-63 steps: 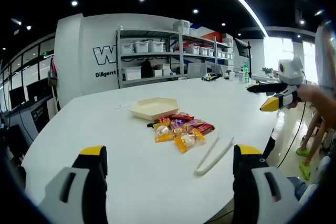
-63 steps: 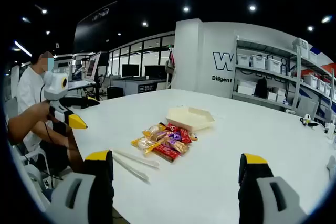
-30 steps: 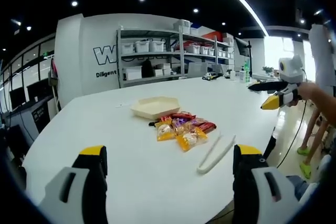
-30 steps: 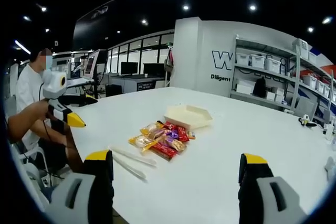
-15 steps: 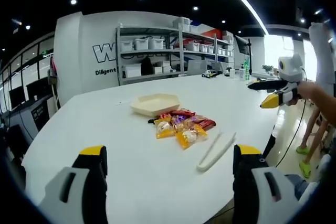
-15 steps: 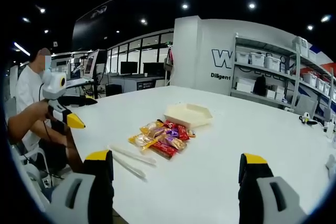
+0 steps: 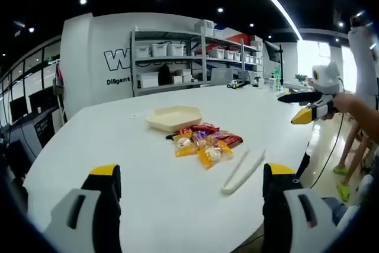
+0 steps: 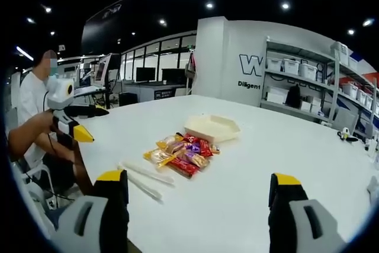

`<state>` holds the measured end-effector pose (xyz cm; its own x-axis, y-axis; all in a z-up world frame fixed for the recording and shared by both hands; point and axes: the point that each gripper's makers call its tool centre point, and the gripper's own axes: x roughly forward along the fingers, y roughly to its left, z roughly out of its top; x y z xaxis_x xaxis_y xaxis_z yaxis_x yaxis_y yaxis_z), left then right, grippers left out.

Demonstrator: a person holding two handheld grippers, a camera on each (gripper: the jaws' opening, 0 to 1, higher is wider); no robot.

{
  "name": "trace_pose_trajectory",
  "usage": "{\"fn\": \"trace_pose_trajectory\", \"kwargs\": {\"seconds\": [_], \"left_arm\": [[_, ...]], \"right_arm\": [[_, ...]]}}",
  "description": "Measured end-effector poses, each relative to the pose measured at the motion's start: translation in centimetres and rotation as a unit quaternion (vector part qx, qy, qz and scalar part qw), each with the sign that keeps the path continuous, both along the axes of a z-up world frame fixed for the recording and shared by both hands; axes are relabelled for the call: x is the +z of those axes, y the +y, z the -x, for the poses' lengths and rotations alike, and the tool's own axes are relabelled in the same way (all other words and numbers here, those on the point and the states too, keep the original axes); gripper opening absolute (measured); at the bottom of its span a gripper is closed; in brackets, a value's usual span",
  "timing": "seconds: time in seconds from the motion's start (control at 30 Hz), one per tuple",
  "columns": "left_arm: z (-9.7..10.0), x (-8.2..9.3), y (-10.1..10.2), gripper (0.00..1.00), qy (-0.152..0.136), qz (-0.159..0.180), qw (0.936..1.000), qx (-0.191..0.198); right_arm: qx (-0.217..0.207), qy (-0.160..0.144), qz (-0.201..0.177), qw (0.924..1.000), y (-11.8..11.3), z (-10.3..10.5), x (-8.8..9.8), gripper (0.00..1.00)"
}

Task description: Place the target food into the container with the food tongs after gripping and lifting it, then release it inside without dropping or visibly crushing the food.

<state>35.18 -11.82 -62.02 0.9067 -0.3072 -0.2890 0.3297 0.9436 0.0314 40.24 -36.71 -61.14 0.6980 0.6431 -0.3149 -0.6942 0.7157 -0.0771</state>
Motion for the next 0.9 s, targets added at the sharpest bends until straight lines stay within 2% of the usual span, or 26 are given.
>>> {"fn": "trace_pose_trajectory", "kwargs": {"seconds": [0.47,0.9], "left_arm": [[-0.4,-1.0,-0.9,0.99,0.009,-0.004,0.9999,-0.011],[-0.6,-1.8,-1.0,0.99,0.016,0.004,0.9998,-0.012]], "right_arm": [[0.02,0.011,0.008,0.9997,0.6,-1.3,-1.8,0.95],[0.052,0.014,0.016,0.9984,3.0,-2.1,-3.1,0.9]]}}
